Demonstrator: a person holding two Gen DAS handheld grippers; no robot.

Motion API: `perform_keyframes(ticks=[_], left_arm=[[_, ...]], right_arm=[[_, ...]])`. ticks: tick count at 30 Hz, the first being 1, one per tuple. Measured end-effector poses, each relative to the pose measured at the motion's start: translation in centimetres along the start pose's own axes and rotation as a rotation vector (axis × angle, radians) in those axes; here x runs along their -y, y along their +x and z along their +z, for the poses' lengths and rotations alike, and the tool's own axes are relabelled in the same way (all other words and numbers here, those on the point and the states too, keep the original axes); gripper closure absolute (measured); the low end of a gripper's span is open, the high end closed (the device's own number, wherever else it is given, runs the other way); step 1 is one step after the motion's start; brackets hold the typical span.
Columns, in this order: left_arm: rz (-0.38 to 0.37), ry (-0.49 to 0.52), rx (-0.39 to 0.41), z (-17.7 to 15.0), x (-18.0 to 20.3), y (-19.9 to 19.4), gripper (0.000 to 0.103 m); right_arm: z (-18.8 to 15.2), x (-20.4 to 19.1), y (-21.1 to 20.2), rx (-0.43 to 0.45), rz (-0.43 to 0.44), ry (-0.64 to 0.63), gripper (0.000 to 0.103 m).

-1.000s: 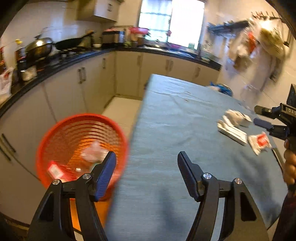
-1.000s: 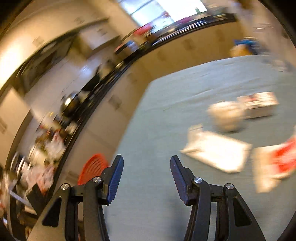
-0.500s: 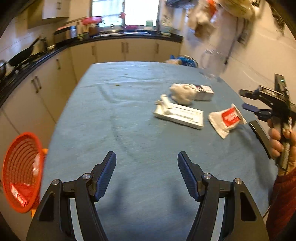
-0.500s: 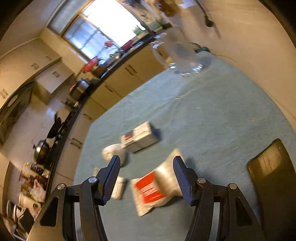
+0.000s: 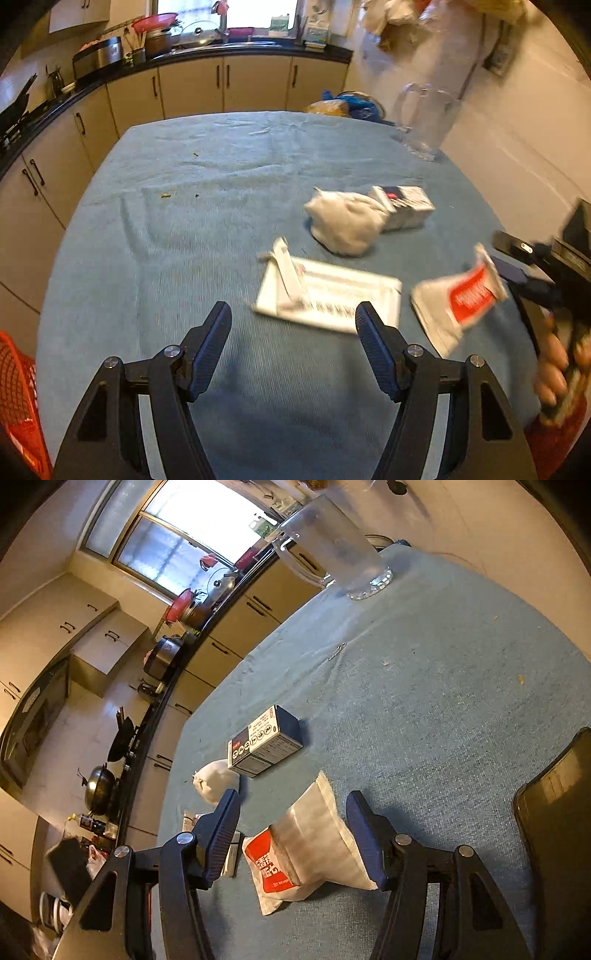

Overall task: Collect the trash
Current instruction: 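Grasp the white medicine tray with the left tool while the right tool grasps the red-and-white snack bag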

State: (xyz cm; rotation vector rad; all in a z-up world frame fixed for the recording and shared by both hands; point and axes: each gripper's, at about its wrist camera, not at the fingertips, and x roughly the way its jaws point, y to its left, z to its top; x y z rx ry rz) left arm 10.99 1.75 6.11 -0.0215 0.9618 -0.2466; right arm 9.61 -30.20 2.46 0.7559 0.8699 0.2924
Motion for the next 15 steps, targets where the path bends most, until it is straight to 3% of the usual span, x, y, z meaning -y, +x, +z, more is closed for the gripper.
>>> perform_keyframes(ticks=[2, 6, 11, 15], left_arm=[[-0.009, -0.001, -0.019, 0.8, 0.0, 1.3, 0.042], [-0.016, -0.001, -0.079, 1.6, 0.0, 3.9, 0.081], [-0.022, -0.017, -0.054, 1.1, -0.4, 3.5, 0.084], [-0.084, -0.039, -0.021, -0.1, -0.9, 1.7, 0.084]], right_arm=[[0.1, -0.1, 0.0, 0.004, 0.001, -0.002, 0.038], [0.0, -0.1, -0.2, 0.007, 0.006, -0.002, 0.038], [-0.1, 0.2, -0.1, -0.015, -0.002, 0.003, 0.038], [-0.2, 0.2, 0.1, -0.027, -0.030, -0.005, 0.035]])
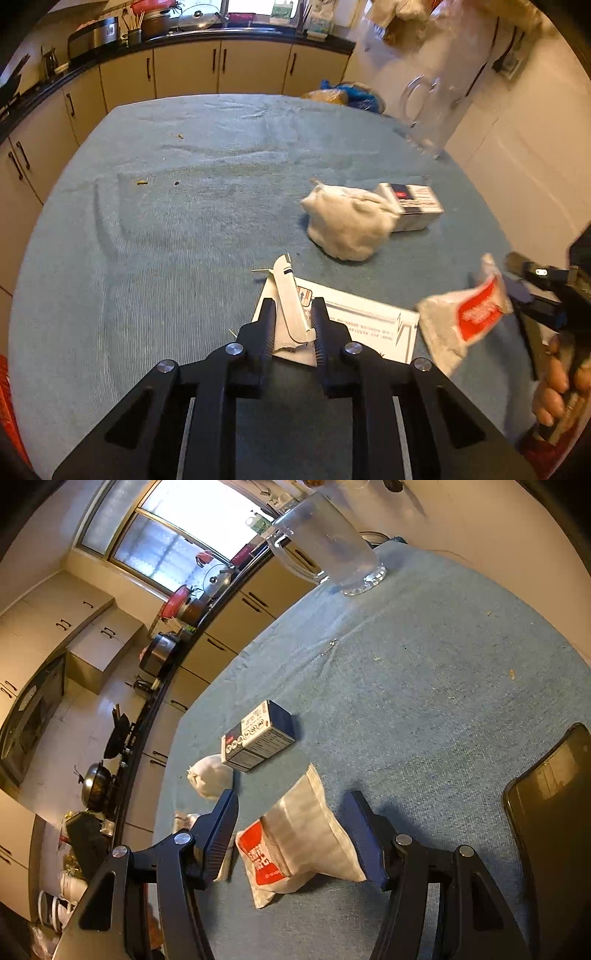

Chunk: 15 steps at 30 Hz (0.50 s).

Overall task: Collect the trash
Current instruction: 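Grasp the white medicine tray with the left tool while the right tool grasps the red-and-white snack bag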

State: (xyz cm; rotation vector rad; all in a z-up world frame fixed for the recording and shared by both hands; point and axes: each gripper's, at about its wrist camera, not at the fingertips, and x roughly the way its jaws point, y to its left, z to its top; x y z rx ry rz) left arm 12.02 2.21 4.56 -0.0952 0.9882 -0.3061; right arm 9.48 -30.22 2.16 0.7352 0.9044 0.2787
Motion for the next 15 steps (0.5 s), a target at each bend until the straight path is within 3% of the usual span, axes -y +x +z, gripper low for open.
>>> perform_keyframes(ticks=[6, 8, 15], left_arm=[[-0.006, -0.005, 0.050, -1.9, -0.4, -3.3, 0.097], [-0.005, -0.005, 0.064, -2.3, -0.6, -4.1, 0.098], [-0.006, -0.038, 0.090, -3.3, -2.1, -5.8, 0.098]], right_arm=[[-0.5, -0.1, 1.9, -0.086, 0.000, -0.017, 0.032], [-1.0, -0.5, 2.3, -0.102, 0.011, -0.035, 0.053], [-2.2, -2.5, 2.7, -0.097, 0.026, -0.136, 0.067]])
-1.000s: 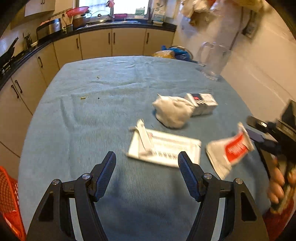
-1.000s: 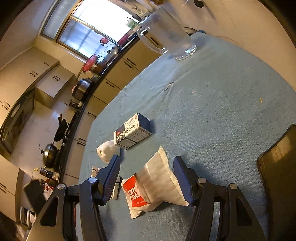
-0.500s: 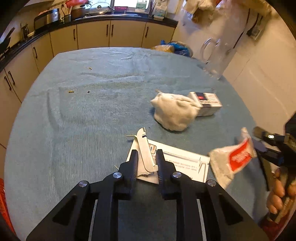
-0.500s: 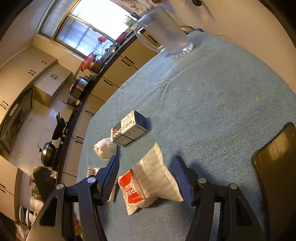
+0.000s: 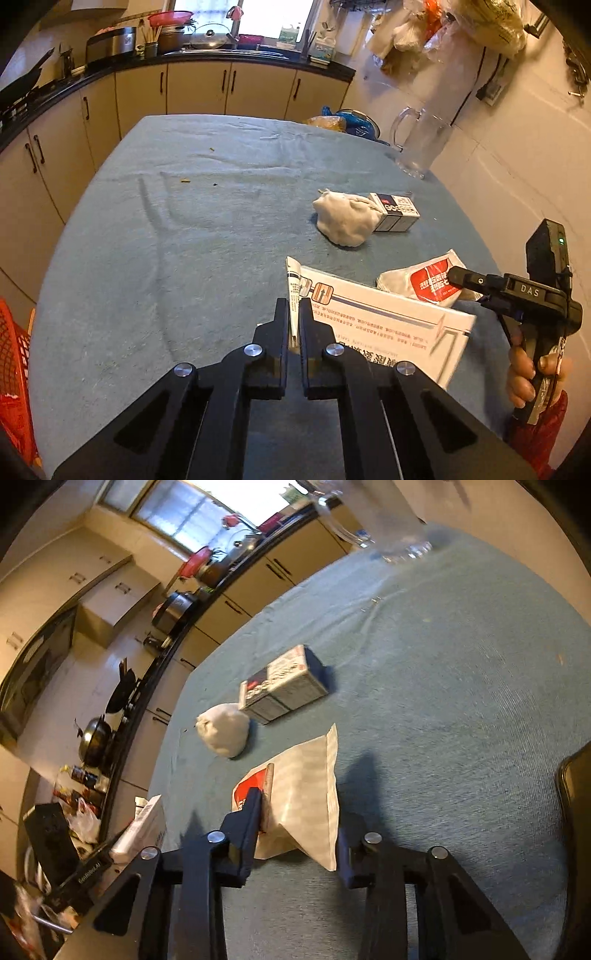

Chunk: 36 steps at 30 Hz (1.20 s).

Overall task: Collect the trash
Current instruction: 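Grasp the white medicine tray with the left tool while the right tool grasps the red-and-white snack bag, then carry tray and snack bag to the red basket while opening both tools to drop them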

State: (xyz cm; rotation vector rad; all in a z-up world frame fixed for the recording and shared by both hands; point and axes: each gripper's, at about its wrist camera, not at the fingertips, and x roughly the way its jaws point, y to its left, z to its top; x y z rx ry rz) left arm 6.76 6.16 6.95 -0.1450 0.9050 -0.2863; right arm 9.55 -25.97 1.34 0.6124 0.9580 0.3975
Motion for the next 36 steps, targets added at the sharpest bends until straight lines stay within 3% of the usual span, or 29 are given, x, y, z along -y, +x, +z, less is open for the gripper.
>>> perform_keyframes(ticks=[7, 17, 27, 36], left_arm=[[0.018, -0.019, 0.037, -0.5, -1.2, -1.7, 0.098], [0.062, -0.051, 0.110, -2.1, -4.1, -7.0, 0.098], [0.128, -0.121, 0.204, -4.5, -9.7, -14.3, 0.098], [0.215, -0.189, 0.261, -7.3, -15.1, -18.5, 0.098]], right_arm=[[-0.1, -1.3, -1.5, 0.082, 0.041, -0.051, 0.069], [-1.2, -4.7, -2.7, 0.125, 0.098, -0.120, 0.069], [-4.1, -14.1, -0.8, 0.062, 0.183, -0.238, 0.069], [-6.9, -22.0, 2.9, -0.016, 0.230, -0.335, 0.069]])
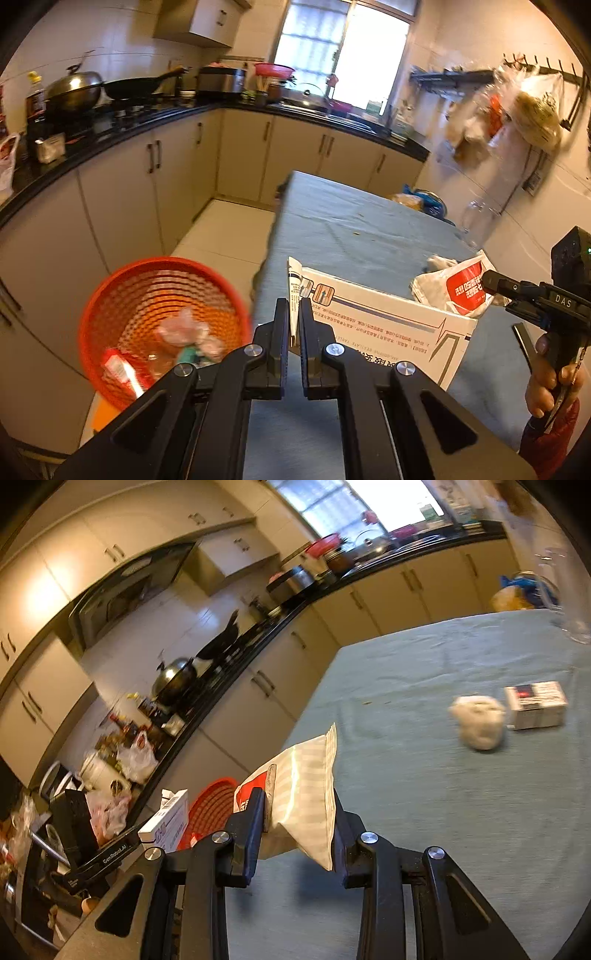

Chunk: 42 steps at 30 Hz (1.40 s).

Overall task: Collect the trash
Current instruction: 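Carry tray and snack bag to the red basket while opening both tools to drop them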

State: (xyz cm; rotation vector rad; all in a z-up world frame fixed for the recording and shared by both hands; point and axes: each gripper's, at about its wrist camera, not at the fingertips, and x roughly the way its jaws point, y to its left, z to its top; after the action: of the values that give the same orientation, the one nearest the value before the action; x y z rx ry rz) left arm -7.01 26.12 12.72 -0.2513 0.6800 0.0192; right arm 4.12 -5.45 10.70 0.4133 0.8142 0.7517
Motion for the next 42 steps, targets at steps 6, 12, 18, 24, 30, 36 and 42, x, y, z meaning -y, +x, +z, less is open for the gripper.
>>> perform_keyframes(ticks=[6, 12, 18, 24, 30, 36, 42], left_arm=[[0.047, -0.041, 0.020, -0.7, -4.0, -1.4, 0.098], [0.102, -0.067, 0.032, -1.2, -7.4, -2.2, 0.098], [0.150, -0.089, 0.032, -1.4, -10.4, -2.5, 0.098], [0.203, -0.081, 0.028, -1.7, -12.2, -2.1, 0.098], [0.272, -0.062, 0.002, -1.7, -13.8, -0.2, 0.098], [0.335, -0.018, -0.023, -2.0, -14.4, 1.9, 0.098], [0.392, 0.033, -0.042, -2.4, -14.9, 3.8, 0.098]], right_arm=[[-0.3, -3.6, 3.7, -0.054, 0.022, -0.051, 0.069], [-0.6, -6.9, 7.3, -0.098, 0.033, -0.089, 0.069], [-1.0, -9.2, 10.0, -0.132, 0.034, -0.116, 0.069], [-1.1, -11.6, 12.2, -0.154, 0.028, -0.141, 0.069], [-1.8, -13.9, 14.8, -0.162, -0.014, -0.197, 0.069], [-3.1, -15.7, 17.6, -0.159, -0.107, -0.280, 0.069], [-4.4, -16.2, 20.0, -0.172, -0.201, -0.365, 0.069]])
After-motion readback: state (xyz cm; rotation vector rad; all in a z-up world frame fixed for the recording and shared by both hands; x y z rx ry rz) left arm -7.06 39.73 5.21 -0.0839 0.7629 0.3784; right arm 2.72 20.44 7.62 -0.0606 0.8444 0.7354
